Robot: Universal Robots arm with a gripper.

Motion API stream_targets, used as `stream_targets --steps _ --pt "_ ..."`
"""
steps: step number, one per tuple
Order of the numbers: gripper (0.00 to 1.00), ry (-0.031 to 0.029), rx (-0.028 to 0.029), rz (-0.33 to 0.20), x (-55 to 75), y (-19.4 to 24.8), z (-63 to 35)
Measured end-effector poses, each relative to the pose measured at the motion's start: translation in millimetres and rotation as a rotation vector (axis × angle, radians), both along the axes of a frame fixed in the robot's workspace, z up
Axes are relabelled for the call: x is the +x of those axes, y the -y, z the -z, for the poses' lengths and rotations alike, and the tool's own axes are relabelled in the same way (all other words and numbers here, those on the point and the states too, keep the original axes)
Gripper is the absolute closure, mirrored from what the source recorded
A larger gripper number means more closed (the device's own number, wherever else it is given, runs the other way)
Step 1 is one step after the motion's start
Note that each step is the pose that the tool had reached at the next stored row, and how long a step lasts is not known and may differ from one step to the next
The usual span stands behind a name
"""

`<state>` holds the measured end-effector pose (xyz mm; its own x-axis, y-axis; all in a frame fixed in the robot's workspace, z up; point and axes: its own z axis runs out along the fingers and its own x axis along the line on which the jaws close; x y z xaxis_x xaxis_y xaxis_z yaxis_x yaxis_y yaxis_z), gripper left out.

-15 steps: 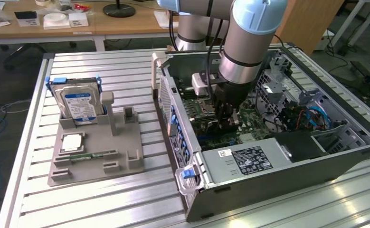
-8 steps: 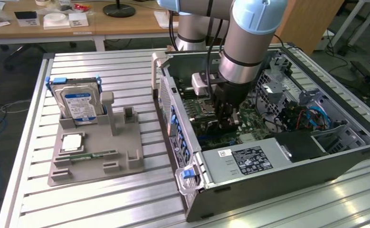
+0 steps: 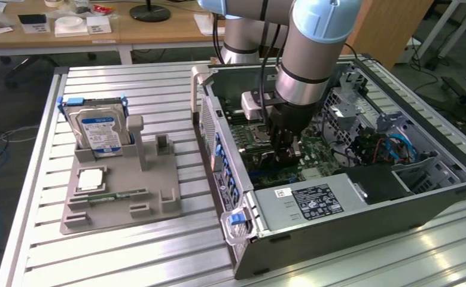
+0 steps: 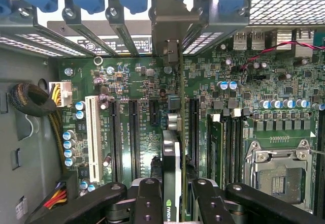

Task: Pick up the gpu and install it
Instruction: 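Insert the gpu into the slot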

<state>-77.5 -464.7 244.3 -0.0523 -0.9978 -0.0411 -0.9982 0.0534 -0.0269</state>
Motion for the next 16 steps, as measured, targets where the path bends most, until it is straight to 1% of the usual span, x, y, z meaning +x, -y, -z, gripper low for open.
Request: stream_targets --steps 16 --pt "0.73 0.0 -0.0001 0.0 0.1 1.1 0.0"
